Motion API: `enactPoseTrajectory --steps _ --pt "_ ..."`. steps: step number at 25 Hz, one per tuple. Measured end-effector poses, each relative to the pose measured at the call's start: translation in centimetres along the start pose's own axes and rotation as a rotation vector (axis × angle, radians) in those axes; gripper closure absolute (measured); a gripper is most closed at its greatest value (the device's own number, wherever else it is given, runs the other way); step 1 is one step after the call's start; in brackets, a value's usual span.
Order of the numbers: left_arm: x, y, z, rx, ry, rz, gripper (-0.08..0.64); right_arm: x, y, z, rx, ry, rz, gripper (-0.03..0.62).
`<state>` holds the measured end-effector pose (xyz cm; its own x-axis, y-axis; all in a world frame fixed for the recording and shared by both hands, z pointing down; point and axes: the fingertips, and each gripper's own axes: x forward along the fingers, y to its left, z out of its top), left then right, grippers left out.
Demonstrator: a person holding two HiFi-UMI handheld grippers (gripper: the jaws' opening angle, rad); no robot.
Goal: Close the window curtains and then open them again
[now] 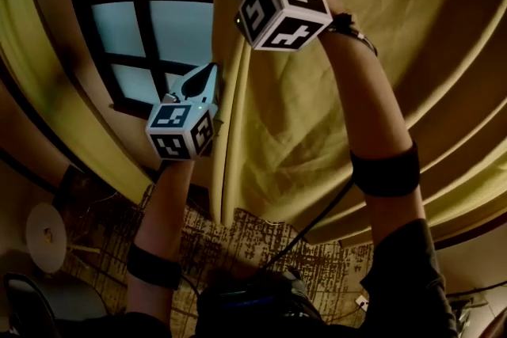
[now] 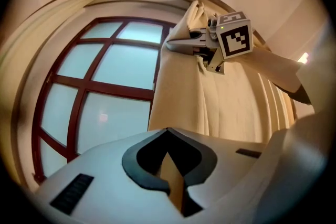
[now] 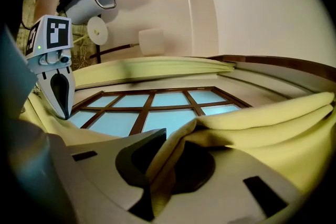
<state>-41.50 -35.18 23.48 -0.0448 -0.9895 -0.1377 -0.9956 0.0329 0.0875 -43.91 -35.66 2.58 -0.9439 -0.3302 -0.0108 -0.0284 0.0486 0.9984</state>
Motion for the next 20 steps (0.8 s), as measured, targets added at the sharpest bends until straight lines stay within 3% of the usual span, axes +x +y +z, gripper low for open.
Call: enactPoseTrajectory --steps 8,12,15,20 --pt "-0.9 -1.4 -2.8 -0.034 0.039 -0.063 0.560 -4.2 1.2 -4.2 0.115 0.129 -0.085 0.520" --pt "-2.6 -4.6 -3.8 -0.034 0.052 -0.074 0.560 -8.6 2.0 -6.3 0.171 0.173 -0.138 0.480" --pt "-4.5 -7.6 -4.9 -0.030 0.067 -0.071 0.560 -13.4 2.2 -7.9 0.252 0.200 -0.223 0.461" --pt "-8.2 -12.1 -7.3 -0.019 0.074 -0.033 0.560 -23.7 2.1 -9.8 0.448 0.208 -0.357 0.316"
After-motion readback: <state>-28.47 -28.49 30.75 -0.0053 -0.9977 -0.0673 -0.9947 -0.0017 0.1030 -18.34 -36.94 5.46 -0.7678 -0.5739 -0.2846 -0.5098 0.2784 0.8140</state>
